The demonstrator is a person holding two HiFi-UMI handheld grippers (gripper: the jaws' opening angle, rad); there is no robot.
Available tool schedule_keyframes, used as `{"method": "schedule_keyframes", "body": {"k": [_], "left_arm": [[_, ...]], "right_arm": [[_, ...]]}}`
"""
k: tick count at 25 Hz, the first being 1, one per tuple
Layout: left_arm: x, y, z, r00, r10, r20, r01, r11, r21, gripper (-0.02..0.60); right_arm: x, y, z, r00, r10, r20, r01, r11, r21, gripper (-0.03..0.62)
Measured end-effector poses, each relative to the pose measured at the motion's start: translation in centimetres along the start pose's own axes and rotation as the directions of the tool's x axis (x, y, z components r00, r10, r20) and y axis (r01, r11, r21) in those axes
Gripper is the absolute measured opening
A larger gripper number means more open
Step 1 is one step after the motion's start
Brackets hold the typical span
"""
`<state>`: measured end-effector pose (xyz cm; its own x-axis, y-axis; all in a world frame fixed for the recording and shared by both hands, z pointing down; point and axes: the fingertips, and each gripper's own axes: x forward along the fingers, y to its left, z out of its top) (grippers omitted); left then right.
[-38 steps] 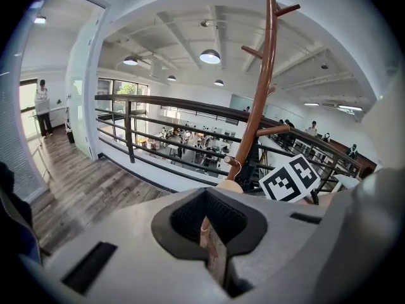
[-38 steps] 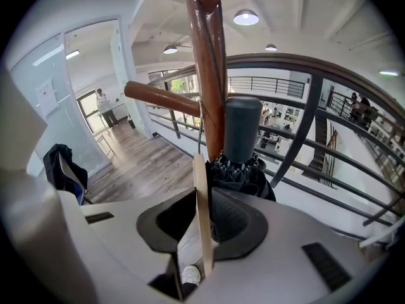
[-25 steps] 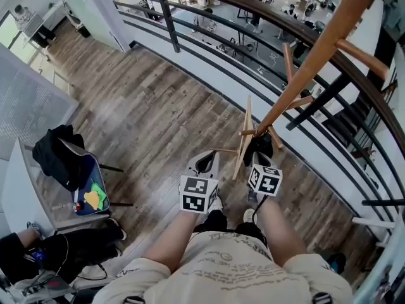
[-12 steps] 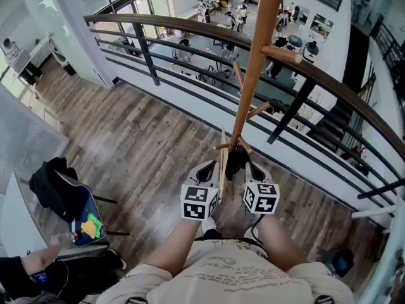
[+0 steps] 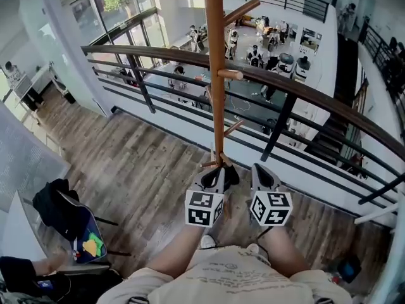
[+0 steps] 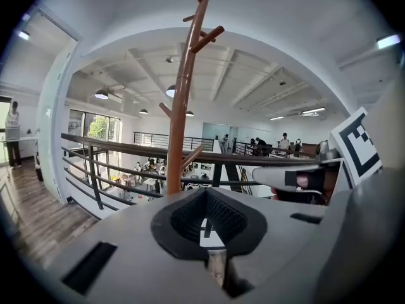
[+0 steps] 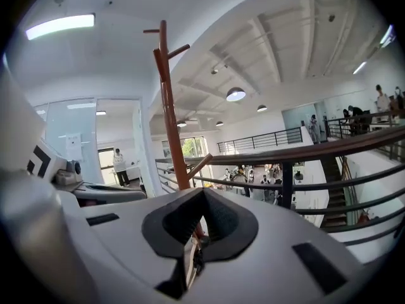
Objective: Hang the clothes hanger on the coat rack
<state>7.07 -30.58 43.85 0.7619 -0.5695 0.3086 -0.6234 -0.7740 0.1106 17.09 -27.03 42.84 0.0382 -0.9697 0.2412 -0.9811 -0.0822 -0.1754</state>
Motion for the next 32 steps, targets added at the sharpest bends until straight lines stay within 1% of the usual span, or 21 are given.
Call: {"method": "schedule_keyframes", "body": {"k": [4,8,15,20,22,26,32], "left_arm": [[0.6,-1.8,2.0,1.000,-0.009,0.029,0.009,1.000,0.020,0.005],[1.5,-2.9,3.2,0.999,-0.015,0.049,0.014,1.000,0.027,0.005],[1.8,-4.8,4.0,0.998,-0.012,0.060,0.009,0.999,0.036,0.005],[2.5,-6.5,3.0,0.998,-0.019,0.062,0.017,0.999,0.032,0.005],[2.6,-7.0,3.0,0.998,-0.026,0.053,0.024,0.999,0.029,0.005],[2.5,-7.2,3.5,0.999,-0.027,0.046,0.026,0.999,0.027,0.005],[2.3,-7.3,3.4,0.998,-0.017,0.062,0.015,1.000,0.026,0.005]], "right_arm": [[-1.5,-1.4,2.7,0.998,-0.005,0.064,0.007,1.000,-0.030,0.003],[-2.3,-2.7,4.1,0.995,0.000,0.097,0.004,0.999,-0.043,0.002],[-3.4,-4.1,4.0,0.996,0.003,0.087,0.000,0.999,-0.039,0.002],[-4.2,-5.4,2.8,0.997,0.005,0.078,-0.002,0.999,-0.045,0.002],[-4.5,-5.7,2.9,0.997,0.002,0.071,0.001,0.999,-0.044,0.002],[-4.6,-5.6,3.5,0.998,0.004,0.063,-0.001,0.999,-0.045,0.002],[-4.8,-6.0,2.8,0.998,0.008,0.060,-0.005,0.999,-0.046,0.002]]}}
